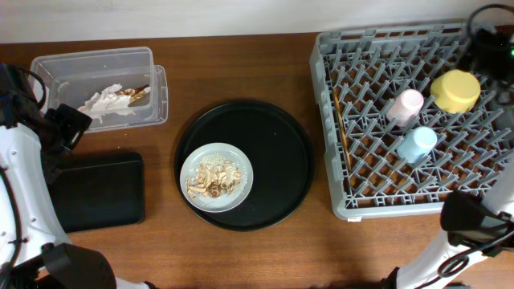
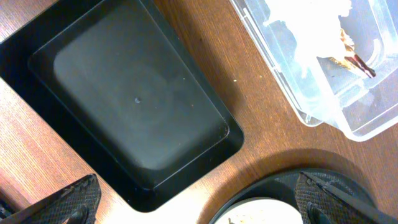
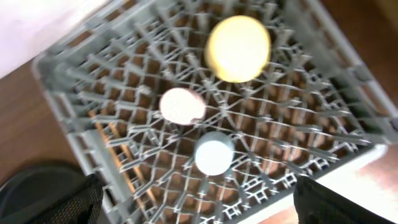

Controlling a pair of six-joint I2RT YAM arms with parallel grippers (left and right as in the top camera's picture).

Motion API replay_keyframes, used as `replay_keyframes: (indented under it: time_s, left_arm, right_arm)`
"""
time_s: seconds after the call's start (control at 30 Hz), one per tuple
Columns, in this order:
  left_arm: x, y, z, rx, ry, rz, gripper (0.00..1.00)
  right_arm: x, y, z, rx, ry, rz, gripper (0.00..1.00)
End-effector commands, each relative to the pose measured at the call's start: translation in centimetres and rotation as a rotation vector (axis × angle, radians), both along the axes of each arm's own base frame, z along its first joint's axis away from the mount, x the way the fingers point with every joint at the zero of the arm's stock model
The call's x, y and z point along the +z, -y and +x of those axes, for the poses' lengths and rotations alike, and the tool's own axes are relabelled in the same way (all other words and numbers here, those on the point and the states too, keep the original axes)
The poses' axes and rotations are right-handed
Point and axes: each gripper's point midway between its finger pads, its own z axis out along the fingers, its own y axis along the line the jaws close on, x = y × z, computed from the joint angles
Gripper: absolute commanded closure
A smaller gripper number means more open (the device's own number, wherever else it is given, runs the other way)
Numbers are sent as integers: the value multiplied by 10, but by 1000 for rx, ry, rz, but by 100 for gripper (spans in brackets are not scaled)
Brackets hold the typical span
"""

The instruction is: Sort waste into correct bins and load items into the dishwasher rack

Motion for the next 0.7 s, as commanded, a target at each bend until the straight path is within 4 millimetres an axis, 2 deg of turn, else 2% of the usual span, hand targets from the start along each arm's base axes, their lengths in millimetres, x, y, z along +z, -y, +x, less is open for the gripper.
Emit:
replay_keyframes:
  time_s: [0.0, 0.37, 0.4, 0.47, 0.5, 0.6, 0.67]
  left_arm:
    - [7, -3, -2, 17, 19, 13, 1]
    - [8, -3, 0, 17, 28, 15, 1]
    - [7, 6, 1, 3, 35, -33, 1]
    - [5, 49, -7, -45, 26, -263, 1]
    - [6, 63, -10, -59, 22, -330, 1]
    - [10, 90, -8, -127, 30, -424, 1]
    - [17, 123, -1, -318, 69, -477, 1]
  right_arm:
    - [-4, 18, -7, -58, -17, -2, 2]
    - [-4, 20, -8, -64, -16, -2, 2]
    - [-4, 20, -8, -64, -16, -2, 2]
    - [-4, 20, -8, -64, -16, -2, 2]
    - [-4, 20, -8, -64, -16, -2, 2]
    - [-4, 20, -8, -64, -17, -2, 2]
    - [-4, 20, -8, -64, -16, -2, 2]
